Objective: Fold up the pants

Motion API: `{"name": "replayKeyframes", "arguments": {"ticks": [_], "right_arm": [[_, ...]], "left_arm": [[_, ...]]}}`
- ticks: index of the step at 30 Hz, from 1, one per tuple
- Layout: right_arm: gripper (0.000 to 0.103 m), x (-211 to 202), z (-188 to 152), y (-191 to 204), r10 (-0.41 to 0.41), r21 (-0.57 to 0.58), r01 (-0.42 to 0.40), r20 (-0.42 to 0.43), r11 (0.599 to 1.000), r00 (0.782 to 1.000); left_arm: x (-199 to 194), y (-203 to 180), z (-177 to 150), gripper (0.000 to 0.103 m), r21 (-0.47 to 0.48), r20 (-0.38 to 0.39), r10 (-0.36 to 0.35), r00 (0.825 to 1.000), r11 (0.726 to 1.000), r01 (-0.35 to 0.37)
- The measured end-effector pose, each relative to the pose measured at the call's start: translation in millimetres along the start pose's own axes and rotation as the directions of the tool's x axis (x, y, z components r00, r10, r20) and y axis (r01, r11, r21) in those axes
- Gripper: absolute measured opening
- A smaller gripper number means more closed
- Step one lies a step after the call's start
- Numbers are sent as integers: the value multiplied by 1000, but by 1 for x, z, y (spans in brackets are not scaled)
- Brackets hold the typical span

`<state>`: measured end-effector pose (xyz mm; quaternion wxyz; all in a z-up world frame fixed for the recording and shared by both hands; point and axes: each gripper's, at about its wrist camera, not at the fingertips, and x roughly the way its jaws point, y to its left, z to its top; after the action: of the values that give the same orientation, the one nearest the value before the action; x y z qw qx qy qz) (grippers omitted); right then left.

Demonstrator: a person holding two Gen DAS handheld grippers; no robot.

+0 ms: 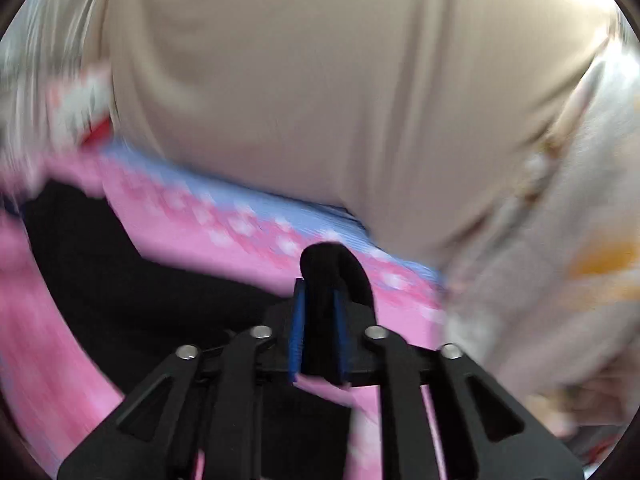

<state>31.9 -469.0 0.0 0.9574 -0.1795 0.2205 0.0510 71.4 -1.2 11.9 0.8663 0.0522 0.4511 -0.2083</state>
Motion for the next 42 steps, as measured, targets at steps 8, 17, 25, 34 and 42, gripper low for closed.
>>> {"name": "replayKeyframes", "arguments": {"ticks": [8, 17, 25, 34, 42], "right_arm": [[73, -45, -126, -18, -29, 274, 123, -321, 954, 947], [38, 70, -75, -27, 142, 409, 20, -363, 912, 921], [11, 62, -33, -33, -7, 304, 97, -282, 948, 959], [69, 32, -66, -21, -183, 437, 316, -321, 842, 929], [74, 9, -29, 65, -105, 499, 192, -196, 845, 975]], "left_arm": [[23, -4, 23, 37, 2, -23, -40, 999, 999, 40], [10, 2, 25, 52, -90, 46, -59, 997, 994, 63], [-15, 120, -29, 53, -312, -37, 236, 971, 920, -236], [-41, 266, -102, 53, -713, -73, 299, 952, 651, -259], [-31, 319, -127, 59, -840, 26, 104, 994, 542, -34]]}}
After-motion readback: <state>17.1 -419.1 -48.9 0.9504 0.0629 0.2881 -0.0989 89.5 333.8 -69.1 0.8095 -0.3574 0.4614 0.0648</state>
